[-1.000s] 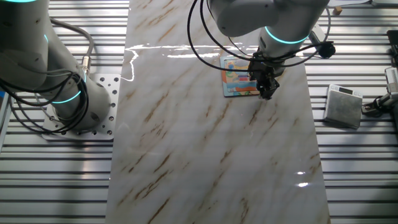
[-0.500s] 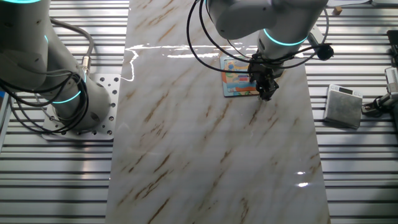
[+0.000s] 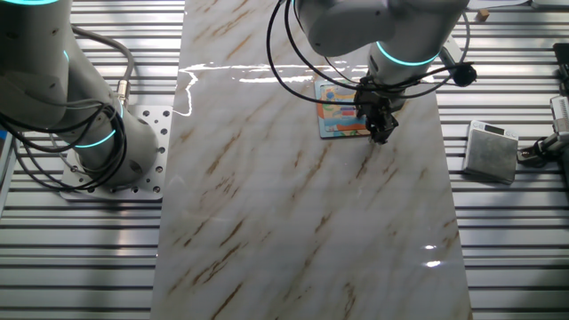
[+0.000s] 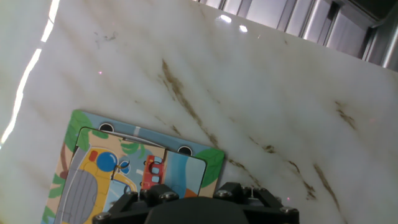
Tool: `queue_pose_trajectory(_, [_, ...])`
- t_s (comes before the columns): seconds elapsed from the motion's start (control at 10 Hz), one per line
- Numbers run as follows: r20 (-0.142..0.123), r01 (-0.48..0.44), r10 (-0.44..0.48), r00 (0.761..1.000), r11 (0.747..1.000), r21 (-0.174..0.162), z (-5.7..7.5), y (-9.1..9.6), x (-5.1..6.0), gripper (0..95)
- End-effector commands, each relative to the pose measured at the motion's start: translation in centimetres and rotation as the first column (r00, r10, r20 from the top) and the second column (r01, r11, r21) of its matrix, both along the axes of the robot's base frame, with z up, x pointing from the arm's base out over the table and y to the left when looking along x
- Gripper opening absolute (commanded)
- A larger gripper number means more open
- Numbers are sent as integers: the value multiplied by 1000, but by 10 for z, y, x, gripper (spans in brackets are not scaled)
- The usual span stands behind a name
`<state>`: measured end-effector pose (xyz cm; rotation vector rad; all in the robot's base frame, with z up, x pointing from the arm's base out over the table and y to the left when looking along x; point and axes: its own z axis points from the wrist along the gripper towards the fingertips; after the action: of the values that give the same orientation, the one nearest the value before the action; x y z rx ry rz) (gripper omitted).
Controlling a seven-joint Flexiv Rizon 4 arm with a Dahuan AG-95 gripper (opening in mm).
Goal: Assemble one piece of a puzzle
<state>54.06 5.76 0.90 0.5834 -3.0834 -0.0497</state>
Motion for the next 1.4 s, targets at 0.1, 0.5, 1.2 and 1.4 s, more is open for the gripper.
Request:
queue_pose_trajectory(0.1, [0, -2, 2, 1000, 1000, -3, 2, -1, 0, 570])
queue_pose_trajectory(0.5, [0, 4, -4, 1000, 1000, -10, 4, -3, 2, 570])
queue_pose_trajectory(1.2, [2, 5, -5, 1000, 1000, -7, 1, -4, 9, 570])
queue_pose_trajectory(1.4, [2, 4, -4, 1000, 1000, -4, 0, -4, 7, 570])
